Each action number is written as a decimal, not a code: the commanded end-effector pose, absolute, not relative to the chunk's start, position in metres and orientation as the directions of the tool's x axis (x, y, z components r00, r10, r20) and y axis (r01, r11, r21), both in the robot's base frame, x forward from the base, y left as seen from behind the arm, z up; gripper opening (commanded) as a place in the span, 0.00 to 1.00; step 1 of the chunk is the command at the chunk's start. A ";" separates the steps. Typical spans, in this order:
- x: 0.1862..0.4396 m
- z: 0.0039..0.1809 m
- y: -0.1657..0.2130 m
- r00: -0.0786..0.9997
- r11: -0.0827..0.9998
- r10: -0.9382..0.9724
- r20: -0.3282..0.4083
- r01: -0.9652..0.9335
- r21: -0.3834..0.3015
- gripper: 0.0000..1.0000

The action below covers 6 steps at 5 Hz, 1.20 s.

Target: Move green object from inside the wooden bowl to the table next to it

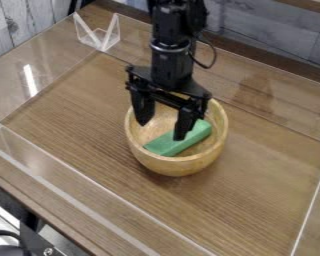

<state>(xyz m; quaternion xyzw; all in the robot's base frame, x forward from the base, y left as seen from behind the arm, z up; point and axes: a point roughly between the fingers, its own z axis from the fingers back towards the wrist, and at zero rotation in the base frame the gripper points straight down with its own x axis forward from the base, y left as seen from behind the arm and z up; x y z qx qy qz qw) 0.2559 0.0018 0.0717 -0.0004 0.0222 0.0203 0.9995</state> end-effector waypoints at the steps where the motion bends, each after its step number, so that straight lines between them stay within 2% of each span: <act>1: 0.262 0.068 -0.003 1.000 1.000 0.015 -0.005 -0.015 0.000 1.00; 3: 0.250 0.062 -0.007 0.999 0.999 0.042 0.010 -0.042 -0.004 1.00; 5: 0.254 0.056 -0.028 0.998 0.999 0.049 0.024 -0.049 -0.010 1.00; 6: 0.259 0.048 -0.028 0.999 1.000 0.024 0.028 -0.024 -0.012 0.00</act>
